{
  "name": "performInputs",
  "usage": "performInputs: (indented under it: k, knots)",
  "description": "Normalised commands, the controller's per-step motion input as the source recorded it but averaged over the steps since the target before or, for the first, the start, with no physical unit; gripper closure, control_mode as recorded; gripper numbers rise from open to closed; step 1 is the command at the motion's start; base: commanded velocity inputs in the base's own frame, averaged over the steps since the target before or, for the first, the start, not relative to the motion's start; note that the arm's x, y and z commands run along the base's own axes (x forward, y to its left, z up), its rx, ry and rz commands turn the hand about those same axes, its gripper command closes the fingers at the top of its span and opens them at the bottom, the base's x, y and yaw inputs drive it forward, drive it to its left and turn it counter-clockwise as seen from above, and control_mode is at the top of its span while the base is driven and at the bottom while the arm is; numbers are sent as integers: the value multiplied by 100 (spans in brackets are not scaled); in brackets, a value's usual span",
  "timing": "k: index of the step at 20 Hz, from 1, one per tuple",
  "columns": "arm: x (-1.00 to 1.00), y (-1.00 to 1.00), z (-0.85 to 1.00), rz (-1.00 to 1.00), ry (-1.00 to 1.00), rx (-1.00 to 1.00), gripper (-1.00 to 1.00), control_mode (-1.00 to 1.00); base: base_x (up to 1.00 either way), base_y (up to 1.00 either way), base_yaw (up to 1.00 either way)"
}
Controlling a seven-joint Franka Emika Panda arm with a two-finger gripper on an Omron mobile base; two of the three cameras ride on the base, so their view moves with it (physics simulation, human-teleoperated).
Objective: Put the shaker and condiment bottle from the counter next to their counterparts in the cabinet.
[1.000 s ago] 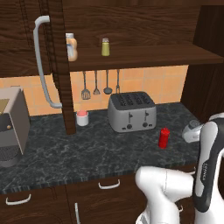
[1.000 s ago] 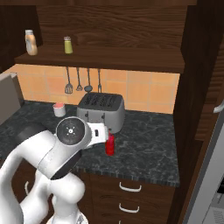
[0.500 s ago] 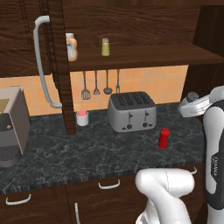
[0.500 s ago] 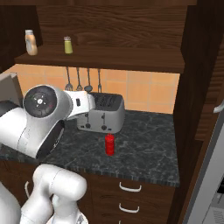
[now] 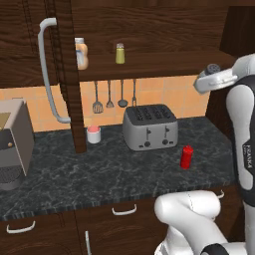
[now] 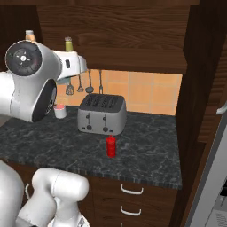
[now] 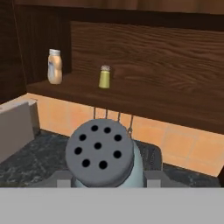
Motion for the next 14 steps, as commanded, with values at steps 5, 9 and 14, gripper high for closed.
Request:
performInputs:
  k: [5, 9, 14]
  knots:
    - [35, 16, 69, 4, 0, 6, 100, -100, 0, 0, 0]
    - [41, 7, -27, 9, -3, 0, 100, -100, 0, 0, 0]
    - [62, 12, -2, 0, -15, 0, 100, -100, 0, 0, 0]
